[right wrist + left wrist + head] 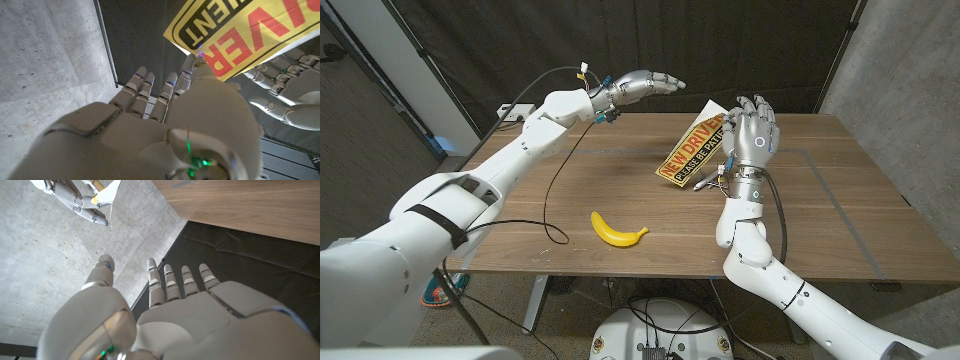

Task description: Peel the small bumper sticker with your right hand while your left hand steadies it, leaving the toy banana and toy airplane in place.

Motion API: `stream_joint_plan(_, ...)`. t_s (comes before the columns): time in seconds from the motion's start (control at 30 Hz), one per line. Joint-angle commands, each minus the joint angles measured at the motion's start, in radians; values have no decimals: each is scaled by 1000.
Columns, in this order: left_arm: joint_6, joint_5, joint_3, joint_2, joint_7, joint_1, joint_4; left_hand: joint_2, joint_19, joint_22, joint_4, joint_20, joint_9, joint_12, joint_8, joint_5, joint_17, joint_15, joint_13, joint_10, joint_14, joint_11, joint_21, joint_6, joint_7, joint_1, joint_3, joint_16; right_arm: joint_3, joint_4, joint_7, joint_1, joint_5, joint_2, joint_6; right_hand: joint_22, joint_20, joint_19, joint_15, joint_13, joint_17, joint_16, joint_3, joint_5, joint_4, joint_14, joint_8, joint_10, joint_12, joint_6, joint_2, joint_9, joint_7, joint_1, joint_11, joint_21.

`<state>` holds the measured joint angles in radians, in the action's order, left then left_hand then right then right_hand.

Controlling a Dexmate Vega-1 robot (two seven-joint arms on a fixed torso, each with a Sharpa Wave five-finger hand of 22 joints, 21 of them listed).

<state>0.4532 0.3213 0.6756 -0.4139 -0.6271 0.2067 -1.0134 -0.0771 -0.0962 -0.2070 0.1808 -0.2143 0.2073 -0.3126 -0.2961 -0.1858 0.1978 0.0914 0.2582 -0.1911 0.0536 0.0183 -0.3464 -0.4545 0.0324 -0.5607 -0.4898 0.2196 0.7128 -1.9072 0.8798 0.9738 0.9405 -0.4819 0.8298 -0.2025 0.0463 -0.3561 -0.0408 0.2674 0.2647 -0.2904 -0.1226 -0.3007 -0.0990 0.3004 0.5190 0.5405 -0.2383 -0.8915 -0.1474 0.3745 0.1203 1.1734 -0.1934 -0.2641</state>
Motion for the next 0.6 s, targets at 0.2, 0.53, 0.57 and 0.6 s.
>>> stream_joint_plan(0.2,-3,-53,45,-8,-57,-36,-90,-12,-10,-3,-8,-3,4,-5,-6,-2,1,15,8,1,-3,-4,13,-17,-9,-24,9,0,32,28,-28,-41,42,-9,10,-2,42,5,-181,3,5,5,4,-4,7,-9,8,3,5,-36,-5,-2,26,5,-10,-9)
stream_joint_plan(0.53,-28,-182,67,-44,41,-22,-195,-19,-15,-3,-11,-3,16,-6,-24,-1,2,13,16,-3,1,7,18,-43,18,-51,16,3,32,38,-3,-46,37,-10,-22,-2,37,5,-181,4,10,4,9,-4,10,-13,8,3,6,-41,-8,-8,21,4,-9,-11)
stream_joint_plan(0.57,-28,-187,68,-44,46,-22,-196,-19,-15,-4,-11,-3,17,-6,-25,-1,2,13,17,-6,2,12,19,-44,18,-54,16,3,32,36,1,-46,38,-11,-27,-2,37,5,-181,5,11,4,10,-4,10,-14,8,3,6,-43,-8,-8,21,4,-9,-11)
stream_joint_plan(0.6,-28,-191,67,-44,53,-20,-198,-20,-16,-4,-11,-3,18,-7,-26,-1,2,12,17,-8,2,14,19,-45,19,-56,17,3,34,38,4,-47,42,-10,-28,-2,37,6,-181,5,12,3,10,-3,10,-14,8,3,6,-43,-8,-9,20,4,-9,-10)
